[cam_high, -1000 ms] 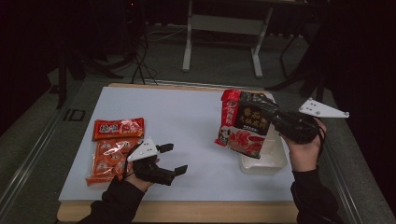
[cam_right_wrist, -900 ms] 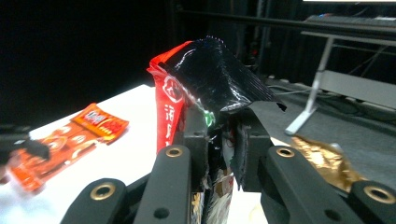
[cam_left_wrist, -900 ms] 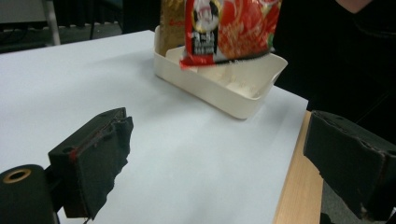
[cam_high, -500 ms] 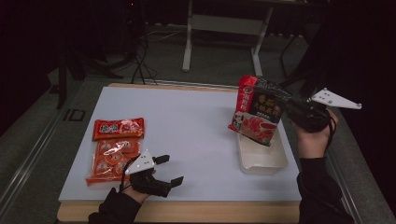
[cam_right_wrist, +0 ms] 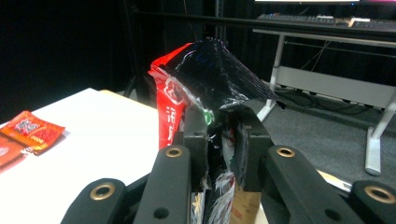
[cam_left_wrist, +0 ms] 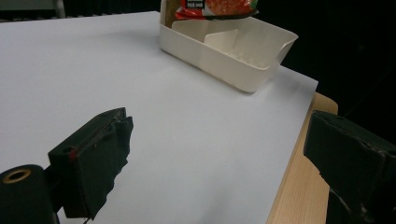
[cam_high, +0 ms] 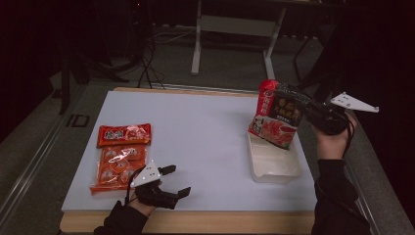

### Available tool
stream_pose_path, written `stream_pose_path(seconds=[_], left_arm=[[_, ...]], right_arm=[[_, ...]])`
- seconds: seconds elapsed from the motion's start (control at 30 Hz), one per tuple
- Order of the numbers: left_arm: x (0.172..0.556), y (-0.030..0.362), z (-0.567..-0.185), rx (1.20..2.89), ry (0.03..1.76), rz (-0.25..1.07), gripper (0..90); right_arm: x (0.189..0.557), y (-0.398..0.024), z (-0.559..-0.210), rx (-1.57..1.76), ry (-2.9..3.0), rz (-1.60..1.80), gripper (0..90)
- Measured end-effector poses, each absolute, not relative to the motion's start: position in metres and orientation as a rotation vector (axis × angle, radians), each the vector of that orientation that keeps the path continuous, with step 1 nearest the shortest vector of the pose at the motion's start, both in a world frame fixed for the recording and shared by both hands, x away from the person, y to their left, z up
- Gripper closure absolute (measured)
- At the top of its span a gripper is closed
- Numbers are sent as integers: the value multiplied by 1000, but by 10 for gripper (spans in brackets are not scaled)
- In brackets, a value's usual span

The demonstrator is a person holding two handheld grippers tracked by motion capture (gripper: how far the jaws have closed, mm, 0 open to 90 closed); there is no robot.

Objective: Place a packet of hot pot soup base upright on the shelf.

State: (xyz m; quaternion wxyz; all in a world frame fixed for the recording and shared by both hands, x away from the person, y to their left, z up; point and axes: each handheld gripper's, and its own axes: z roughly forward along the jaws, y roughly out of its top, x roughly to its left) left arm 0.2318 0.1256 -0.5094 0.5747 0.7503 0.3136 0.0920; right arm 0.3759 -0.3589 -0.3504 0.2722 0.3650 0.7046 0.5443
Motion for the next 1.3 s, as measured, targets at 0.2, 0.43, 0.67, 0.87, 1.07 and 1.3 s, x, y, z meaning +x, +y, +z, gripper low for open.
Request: stream_pose_path(seconds=[0.2, 0.43, 0.67, 0.87, 1.07, 1.3], left_arm=[[232, 124, -511, 1756, 734, 200, 76], [233, 125, -512, 1751, 741, 192, 76], [233, 125, -513, 1751, 737, 190, 76], [233, 125, -514, 1748, 738, 187, 76], [233, 124, -514, 1752, 733, 184, 76], [233, 124, -514, 1753, 734, 185, 76]], right_arm=[[385, -366, -362, 994, 1926, 1445, 774], [395, -364, -372, 896, 1968, 1411, 769], [400, -359, -384, 895, 2013, 1461, 755], [400, -358, -390, 940, 2010, 1491, 748], [398, -364, -396, 945, 1989, 1520, 748], [397, -369, -402, 961, 1976, 1563, 744]])
